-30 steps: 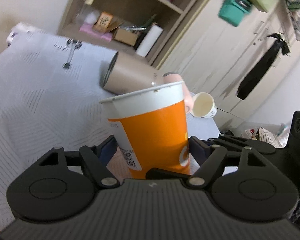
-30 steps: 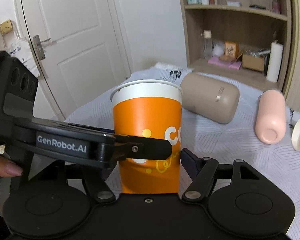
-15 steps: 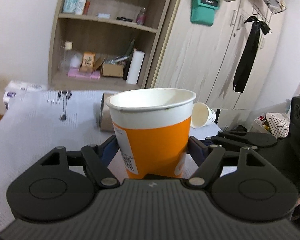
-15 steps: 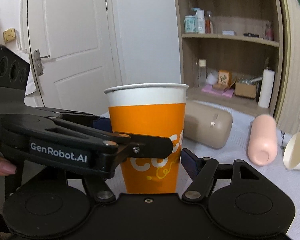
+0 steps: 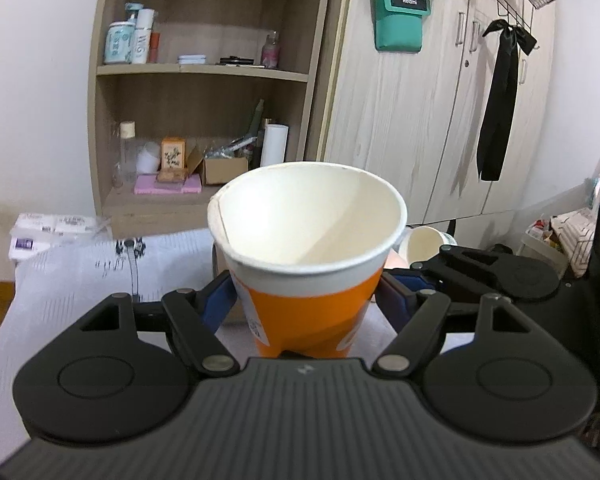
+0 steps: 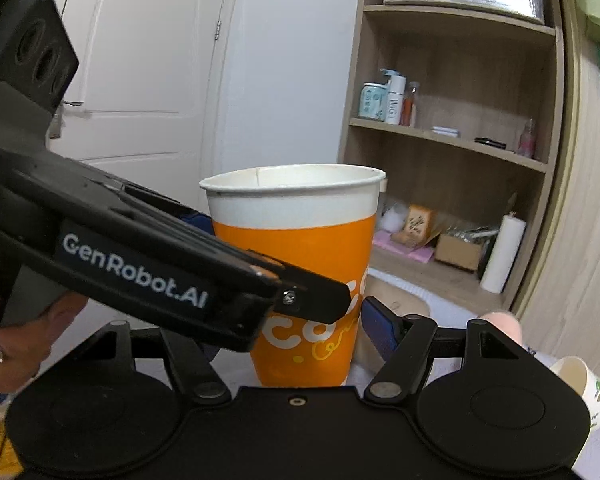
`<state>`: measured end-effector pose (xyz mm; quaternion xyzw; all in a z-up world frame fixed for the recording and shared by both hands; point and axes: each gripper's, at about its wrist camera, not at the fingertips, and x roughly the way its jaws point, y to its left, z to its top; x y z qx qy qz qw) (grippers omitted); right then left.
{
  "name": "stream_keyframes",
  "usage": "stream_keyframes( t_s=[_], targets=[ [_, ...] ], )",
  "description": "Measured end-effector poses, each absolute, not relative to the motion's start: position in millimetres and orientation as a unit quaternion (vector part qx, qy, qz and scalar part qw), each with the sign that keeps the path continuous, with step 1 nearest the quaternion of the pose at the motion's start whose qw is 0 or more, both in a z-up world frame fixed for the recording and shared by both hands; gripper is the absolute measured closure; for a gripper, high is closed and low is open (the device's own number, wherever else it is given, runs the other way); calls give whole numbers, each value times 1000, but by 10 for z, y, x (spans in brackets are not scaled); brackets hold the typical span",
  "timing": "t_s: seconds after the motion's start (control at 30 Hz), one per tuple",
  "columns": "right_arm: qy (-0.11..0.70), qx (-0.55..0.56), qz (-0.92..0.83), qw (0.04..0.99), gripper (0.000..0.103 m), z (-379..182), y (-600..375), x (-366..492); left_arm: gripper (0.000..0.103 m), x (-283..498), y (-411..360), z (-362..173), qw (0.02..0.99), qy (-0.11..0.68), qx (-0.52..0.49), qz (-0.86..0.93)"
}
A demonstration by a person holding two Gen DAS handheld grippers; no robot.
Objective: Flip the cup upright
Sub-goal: 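Lower the upright orange cup onto the cloth with the right tool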
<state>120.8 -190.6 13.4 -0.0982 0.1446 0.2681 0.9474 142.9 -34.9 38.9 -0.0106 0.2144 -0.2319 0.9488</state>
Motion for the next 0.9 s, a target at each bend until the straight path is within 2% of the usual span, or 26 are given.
stream_keyframes(
  t_s=[0.23,0.9],
  targets=[
    [170,-79,263,946,29,-70,-1933,1393,29,1568,-520,195,946,233,24,-223],
    [201,-9,251,947,28,-113,-2021,1502,26,1614,-479,148,937,254,-12,-240]
  ],
)
